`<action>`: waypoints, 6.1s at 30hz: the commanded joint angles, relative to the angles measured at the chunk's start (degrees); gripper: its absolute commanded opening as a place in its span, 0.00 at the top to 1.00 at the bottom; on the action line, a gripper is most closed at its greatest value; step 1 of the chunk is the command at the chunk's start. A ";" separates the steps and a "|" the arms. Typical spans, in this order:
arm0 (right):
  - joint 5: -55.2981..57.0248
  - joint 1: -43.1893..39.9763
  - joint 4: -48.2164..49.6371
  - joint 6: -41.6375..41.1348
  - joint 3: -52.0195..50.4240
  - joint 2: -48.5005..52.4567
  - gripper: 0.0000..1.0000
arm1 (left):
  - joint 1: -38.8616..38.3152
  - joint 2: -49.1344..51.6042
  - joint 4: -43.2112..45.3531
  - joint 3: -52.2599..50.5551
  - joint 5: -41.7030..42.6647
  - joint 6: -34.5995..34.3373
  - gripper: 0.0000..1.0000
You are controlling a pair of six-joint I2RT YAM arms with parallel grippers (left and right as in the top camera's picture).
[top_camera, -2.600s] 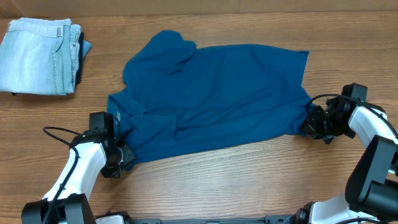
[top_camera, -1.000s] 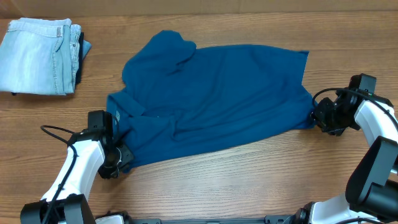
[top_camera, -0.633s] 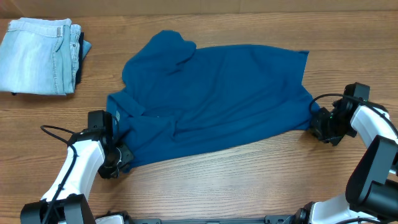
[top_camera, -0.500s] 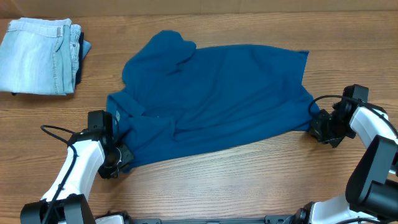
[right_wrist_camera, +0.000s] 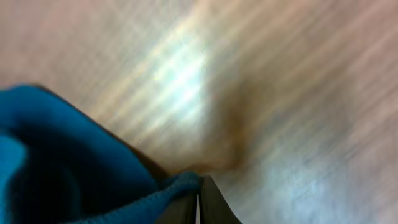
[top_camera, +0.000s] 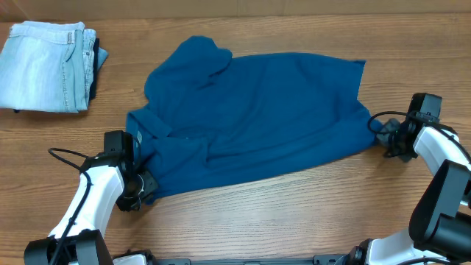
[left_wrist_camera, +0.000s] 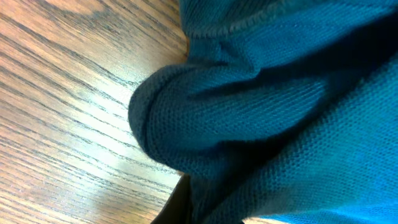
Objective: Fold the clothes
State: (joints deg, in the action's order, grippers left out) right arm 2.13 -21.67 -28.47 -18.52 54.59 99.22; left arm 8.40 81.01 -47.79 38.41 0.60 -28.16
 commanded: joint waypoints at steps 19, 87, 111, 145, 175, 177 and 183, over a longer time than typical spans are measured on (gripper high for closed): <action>-23.37 -2.49 -0.33 5.92 4.59 -1.95 0.54 | 0.68 0.20 -0.42 1.14 -2.51 0.94 0.94; -25.77 -5.29 -2.25 -0.55 1.75 -17.11 0.36 | 0.00 -4.09 -6.05 20.50 9.03 8.72 0.62; -27.71 1.44 -6.23 0.81 1.75 -19.32 0.28 | -1.66 10.08 4.72 21.44 25.11 18.38 0.37; -27.71 1.46 -7.63 0.81 1.75 -18.95 0.28 | 1.22 15.54 8.02 23.12 19.93 20.46 0.45; -27.71 1.46 -7.63 0.79 1.75 -18.95 0.28 | -1.05 18.75 7.50 22.71 18.47 21.79 0.74; -27.71 1.46 -7.63 0.79 1.73 -18.95 0.29 | -1.05 18.75 7.61 22.71 18.47 21.79 0.79; -27.71 1.46 -7.65 0.79 1.75 -18.95 0.29 | -0.92 18.58 7.21 24.02 18.49 21.77 0.96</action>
State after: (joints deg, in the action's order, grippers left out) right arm -25.32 -20.25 -36.47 -18.11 55.70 80.01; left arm 7.57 99.29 -40.27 60.38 19.27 -6.98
